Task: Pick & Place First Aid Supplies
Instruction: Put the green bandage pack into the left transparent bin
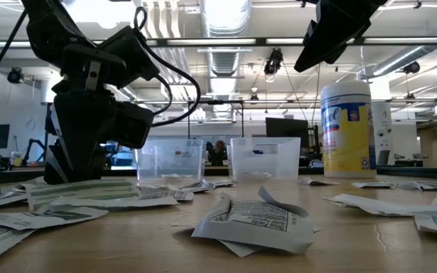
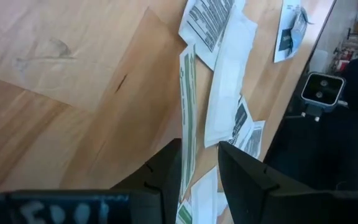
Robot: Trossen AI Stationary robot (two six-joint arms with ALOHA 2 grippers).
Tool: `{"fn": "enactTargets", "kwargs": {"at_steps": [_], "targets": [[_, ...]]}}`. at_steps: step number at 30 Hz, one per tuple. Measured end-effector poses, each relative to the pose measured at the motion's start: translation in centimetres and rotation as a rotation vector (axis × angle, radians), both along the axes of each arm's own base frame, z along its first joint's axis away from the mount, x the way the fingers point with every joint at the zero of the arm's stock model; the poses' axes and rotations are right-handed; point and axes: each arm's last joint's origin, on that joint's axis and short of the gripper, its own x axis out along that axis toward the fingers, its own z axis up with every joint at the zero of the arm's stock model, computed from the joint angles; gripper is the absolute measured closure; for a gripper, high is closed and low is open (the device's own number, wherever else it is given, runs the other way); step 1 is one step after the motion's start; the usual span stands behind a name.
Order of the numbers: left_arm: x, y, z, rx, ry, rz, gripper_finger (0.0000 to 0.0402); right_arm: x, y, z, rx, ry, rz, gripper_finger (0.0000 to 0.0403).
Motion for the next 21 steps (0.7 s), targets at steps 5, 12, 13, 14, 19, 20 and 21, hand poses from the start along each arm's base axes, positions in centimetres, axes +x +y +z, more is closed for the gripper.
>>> {"fn": "enactTargets", "kwargs": {"at_steps": [5,12,13,14,19,20,21], "targets": [[0.08,0.04,-0.02,0.021,0.01,0.037,0.0292,0.0,0.0,0.0,0.0,0.0,0.0,0.0351],[0.09,-0.01,-0.04,0.034,0.014,0.05,0.0322,0.0,0.0,0.0,0.0,0.0,0.0,0.0351],[0.09,-0.04,-0.05,0.038,0.015,0.052,0.0327,0.0,-0.01,0.0,0.0,0.0,0.0,0.0351],[0.09,-0.07,-0.06,0.043,0.014,0.055,0.0333,0.0,-0.01,0.0,0.0,0.0,0.0,0.0351],[0.1,-0.05,-0.07,0.049,0.013,0.058,0.0372,0.0,-0.01,0.0,0.0,0.0,0.0,0.0351],[0.1,-0.05,-0.07,0.05,0.013,0.058,0.0381,0.0,0.0,0.0,0.0,0.0,0.0,0.0351],[0.1,-0.05,-0.07,0.05,0.013,0.058,0.039,0.0,0.0,0.0,0.0,0.0,0.0,0.0351]]}}
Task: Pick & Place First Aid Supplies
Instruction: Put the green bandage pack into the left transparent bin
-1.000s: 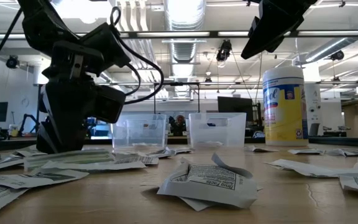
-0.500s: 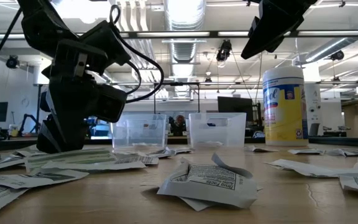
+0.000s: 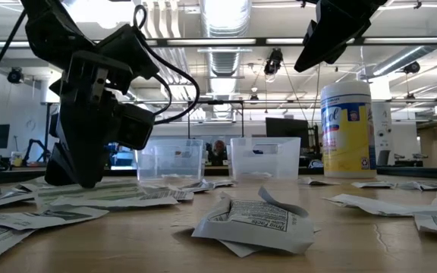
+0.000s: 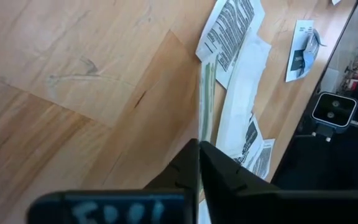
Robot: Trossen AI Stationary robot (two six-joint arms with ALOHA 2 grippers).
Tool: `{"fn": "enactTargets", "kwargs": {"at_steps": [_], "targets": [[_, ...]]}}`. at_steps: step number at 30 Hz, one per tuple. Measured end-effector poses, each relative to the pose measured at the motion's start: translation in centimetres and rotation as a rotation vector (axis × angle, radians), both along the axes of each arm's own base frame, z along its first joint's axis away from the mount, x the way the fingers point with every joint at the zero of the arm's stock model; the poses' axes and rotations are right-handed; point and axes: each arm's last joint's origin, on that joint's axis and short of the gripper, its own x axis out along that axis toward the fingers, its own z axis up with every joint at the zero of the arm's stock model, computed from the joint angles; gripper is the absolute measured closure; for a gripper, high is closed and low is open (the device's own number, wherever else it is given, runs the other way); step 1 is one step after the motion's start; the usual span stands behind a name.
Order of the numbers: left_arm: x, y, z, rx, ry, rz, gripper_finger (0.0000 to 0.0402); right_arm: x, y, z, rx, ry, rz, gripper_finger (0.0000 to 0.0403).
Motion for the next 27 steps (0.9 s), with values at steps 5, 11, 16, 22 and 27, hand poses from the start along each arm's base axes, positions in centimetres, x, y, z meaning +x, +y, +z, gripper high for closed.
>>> {"fn": "enactTargets", "kwargs": {"at_steps": [5,11,16,22,27], "targets": [[0.0,0.0,0.0,0.002,-0.001,-0.002,0.0401,0.0,0.0,0.0,0.0,0.0,0.0,0.0351],[-0.1,0.0,0.4,0.003,-0.017,-0.009,0.0401,0.0,0.0,0.0,0.0,0.0,0.0,0.0351],[-0.2,0.0,1.5,-0.004,-0.074,-0.025,0.0401,0.0,0.0,0.0,0.0,0.001,0.0,0.0351],[-0.6,0.1,2.9,0.007,-0.118,-0.035,0.0401,-0.1,0.4,0.0,0.001,0.002,0.015,0.0351],[-0.8,0.1,3.5,0.008,-0.133,-0.033,0.0401,-0.2,0.6,0.0,0.0,0.002,0.024,0.0351]]}}
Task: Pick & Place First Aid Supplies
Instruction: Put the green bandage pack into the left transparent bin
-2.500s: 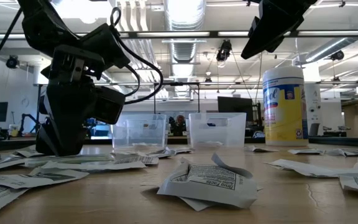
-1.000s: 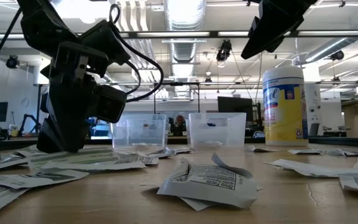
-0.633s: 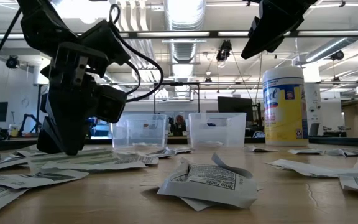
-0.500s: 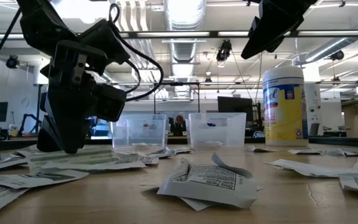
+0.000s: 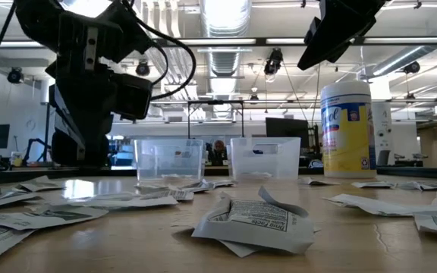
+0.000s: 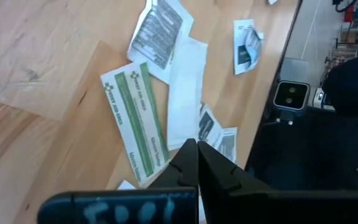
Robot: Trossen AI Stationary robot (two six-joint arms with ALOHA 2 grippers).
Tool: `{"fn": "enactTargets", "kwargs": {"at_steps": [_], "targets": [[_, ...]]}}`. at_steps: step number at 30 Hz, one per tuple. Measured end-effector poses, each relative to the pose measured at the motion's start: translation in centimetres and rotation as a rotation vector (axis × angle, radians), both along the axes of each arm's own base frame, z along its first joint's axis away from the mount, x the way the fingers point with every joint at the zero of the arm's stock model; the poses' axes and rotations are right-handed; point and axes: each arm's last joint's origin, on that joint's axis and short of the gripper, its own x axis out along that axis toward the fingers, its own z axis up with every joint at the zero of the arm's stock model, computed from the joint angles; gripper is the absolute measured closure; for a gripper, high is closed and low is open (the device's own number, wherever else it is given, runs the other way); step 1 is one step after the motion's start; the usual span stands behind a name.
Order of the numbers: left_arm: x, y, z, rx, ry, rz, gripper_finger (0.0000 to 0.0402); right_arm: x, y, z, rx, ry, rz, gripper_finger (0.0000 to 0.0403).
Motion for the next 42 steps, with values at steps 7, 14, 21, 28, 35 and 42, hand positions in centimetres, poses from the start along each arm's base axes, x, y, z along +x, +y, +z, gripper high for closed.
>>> {"fn": "enactTargets", "kwargs": {"at_steps": [7,14,21,28,35,42], "targets": [[-0.2,0.2,0.8,0.036,-0.064,-0.022,0.0401,0.0,0.1,0.0,0.001,0.0,0.004,0.0351],[-0.3,-0.7,0.9,0.152,-0.122,-0.048,0.0401,-0.3,0.9,0.0,0.003,0.001,0.034,0.0351],[0.0,-1.3,1.4,0.158,-0.194,-0.048,0.0386,-0.3,0.9,0.0,0.001,0.0,0.034,0.0351],[0.4,-1.2,1.6,0.156,-0.199,0.037,0.0294,-0.3,0.9,0.0,0.001,-0.001,0.034,0.0351],[-0.3,-1.1,0.8,0.104,-0.006,0.155,0.0215,-0.3,0.9,0.0,0.0,-0.001,0.034,0.0351],[0.1,-1.5,1.6,0.124,-0.062,0.11,0.0218,-0.3,0.9,0.0,0.0,-0.001,0.034,0.0351]]}}
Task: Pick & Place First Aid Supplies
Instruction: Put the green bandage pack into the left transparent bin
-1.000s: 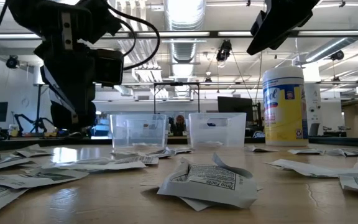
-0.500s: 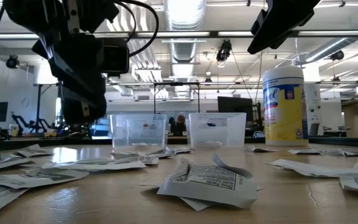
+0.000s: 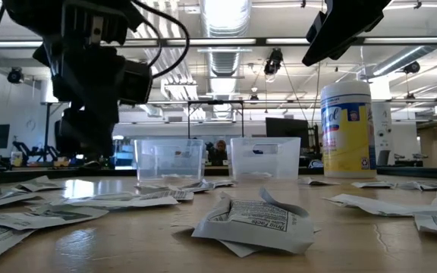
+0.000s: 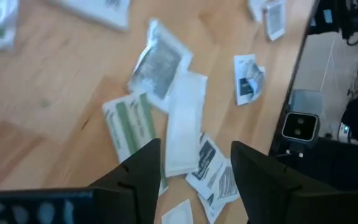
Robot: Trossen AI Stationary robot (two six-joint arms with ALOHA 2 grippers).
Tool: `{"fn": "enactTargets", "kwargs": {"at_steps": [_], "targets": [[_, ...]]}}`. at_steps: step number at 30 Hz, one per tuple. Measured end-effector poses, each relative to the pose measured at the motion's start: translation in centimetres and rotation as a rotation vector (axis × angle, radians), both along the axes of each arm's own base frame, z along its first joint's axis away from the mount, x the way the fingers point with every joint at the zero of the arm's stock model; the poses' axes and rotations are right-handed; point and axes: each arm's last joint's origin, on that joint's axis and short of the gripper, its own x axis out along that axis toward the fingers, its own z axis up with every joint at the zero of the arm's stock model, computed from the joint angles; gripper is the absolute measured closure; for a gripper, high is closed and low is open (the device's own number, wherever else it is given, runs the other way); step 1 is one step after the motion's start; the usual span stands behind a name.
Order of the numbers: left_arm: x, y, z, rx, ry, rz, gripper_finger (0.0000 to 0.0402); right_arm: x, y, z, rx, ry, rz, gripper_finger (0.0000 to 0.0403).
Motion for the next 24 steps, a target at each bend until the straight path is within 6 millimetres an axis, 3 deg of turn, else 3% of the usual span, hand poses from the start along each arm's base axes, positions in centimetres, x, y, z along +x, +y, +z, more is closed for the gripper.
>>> {"fn": "enactTargets", "kwargs": {"at_steps": [6,10,16,24], "targets": [[1.0,1.0,1.6,0.118,-0.081,-0.084,0.0219,0.0,0.0,0.0,0.0,-0.001,0.0,0.0351],[1.2,1.6,2.6,0.323,-0.09,-0.207,0.0219,0.0,0.0,0.0,0.002,-0.001,-0.003,0.0351],[0.8,1.8,2.4,0.773,-0.099,-0.364,0.0219,0.0,0.0,0.0,-0.001,-0.001,0.0,0.0351],[1.0,1.0,1.4,0.942,-0.099,-0.462,0.0219,0.0,0.0,0.0,-0.003,0.0,0.002,0.0351]]}}
